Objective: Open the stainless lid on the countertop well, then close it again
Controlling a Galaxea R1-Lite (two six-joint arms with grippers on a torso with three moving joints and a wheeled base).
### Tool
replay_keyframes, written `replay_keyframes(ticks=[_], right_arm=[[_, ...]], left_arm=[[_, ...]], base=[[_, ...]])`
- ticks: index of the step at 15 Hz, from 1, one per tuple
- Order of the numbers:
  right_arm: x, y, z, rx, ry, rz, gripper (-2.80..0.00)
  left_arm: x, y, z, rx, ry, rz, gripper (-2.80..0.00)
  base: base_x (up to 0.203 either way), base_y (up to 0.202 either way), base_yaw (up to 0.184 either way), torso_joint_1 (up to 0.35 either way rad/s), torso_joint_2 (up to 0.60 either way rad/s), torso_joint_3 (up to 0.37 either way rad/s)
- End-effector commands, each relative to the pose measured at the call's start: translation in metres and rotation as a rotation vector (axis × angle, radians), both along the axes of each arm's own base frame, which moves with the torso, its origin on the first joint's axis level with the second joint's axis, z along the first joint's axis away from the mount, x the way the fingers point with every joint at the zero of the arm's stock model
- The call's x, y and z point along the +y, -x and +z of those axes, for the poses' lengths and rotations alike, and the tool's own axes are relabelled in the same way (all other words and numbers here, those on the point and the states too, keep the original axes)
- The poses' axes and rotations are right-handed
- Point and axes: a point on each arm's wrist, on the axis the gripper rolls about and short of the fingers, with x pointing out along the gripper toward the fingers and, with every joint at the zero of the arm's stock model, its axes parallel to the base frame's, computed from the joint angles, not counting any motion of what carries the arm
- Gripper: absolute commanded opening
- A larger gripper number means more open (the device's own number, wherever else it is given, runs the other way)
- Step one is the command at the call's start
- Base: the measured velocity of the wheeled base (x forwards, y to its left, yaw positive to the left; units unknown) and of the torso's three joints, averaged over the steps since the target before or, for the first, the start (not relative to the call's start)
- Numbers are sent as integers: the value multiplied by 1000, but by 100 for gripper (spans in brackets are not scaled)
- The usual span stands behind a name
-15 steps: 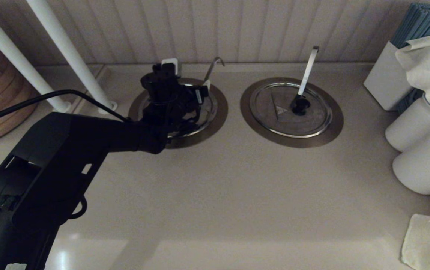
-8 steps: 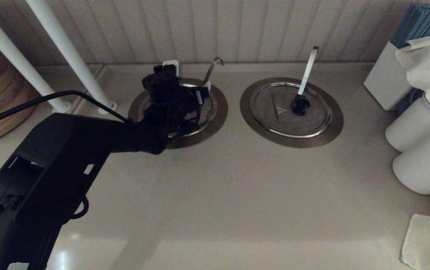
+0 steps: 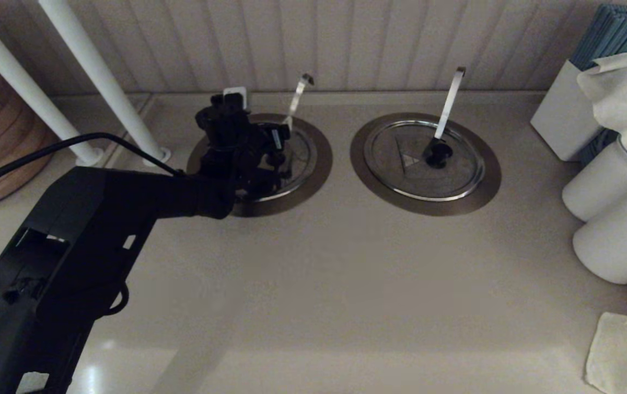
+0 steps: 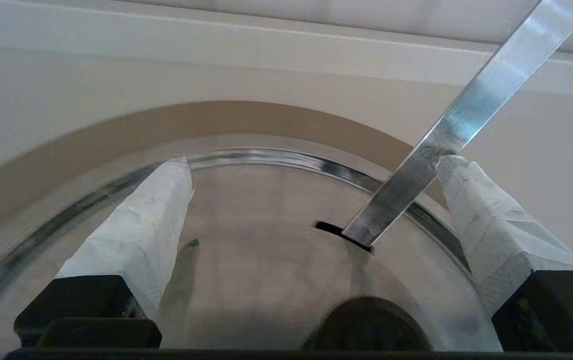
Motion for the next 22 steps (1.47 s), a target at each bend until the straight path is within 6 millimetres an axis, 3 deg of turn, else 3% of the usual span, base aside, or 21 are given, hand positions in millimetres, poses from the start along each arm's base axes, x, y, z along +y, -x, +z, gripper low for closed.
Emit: replay_keyframes(ticks=[1, 6, 9, 14, 22], right_arm=[[0, 0, 0, 1, 0, 1, -280], [0, 0, 0, 1, 0, 0, -280], [0, 0, 0, 1, 0, 0, -280], [0, 0, 0, 1, 0, 0, -280], [0, 0, 0, 1, 0, 0, -280]], left_arm=[[2, -1, 2, -11, 6, 5, 0], [3, 6, 13, -23, 15, 3, 0], [3, 17, 1, 55, -21, -32, 0], [9, 38, 8, 83, -55, -149, 0], [50, 84, 63, 38, -68, -210, 0]], base=[[0, 0, 0, 0, 0, 0], [0, 0, 0, 0, 0, 0], [0, 0, 0, 0, 0, 0], [0, 0, 0, 0, 0, 0], [0, 0, 0, 0, 0, 0]])
